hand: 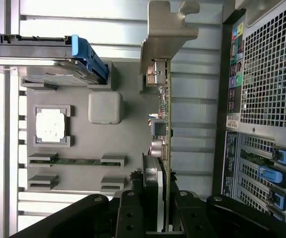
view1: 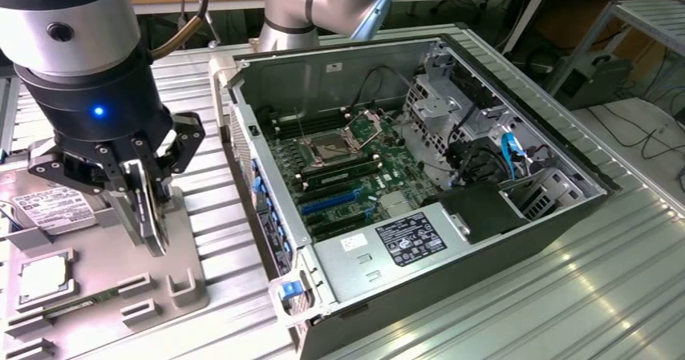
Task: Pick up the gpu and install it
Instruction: 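Pick up the gpu and move the gpu toward the slot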
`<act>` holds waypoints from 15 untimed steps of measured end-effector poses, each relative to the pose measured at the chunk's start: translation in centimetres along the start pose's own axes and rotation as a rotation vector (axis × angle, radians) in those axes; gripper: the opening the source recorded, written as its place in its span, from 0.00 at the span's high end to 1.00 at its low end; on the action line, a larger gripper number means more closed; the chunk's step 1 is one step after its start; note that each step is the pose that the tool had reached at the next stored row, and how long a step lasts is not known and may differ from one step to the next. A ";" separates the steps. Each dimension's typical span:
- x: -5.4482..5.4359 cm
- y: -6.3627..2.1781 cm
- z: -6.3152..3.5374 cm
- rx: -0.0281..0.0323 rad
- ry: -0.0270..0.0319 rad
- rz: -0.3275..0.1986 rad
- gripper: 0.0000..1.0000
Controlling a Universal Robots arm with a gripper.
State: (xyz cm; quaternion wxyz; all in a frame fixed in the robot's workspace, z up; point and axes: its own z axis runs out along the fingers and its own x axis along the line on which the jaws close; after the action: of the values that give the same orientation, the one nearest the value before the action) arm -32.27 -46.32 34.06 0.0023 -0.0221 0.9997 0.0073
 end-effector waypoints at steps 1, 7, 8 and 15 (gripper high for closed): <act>0.0 0.00 -0.05 0.0001 0.0001 0.000 0.72; 0.0 -0.06 -0.47 0.0000 0.0000 0.000 0.72; 0.0 -0.07 -0.52 0.0000 -0.0001 0.000 0.72; 0.0 -0.09 -0.95 0.0000 0.0000 0.000 0.72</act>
State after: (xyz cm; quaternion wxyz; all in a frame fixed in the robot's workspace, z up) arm -32.28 -46.43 35.01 0.0023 -0.0221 0.9997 0.0073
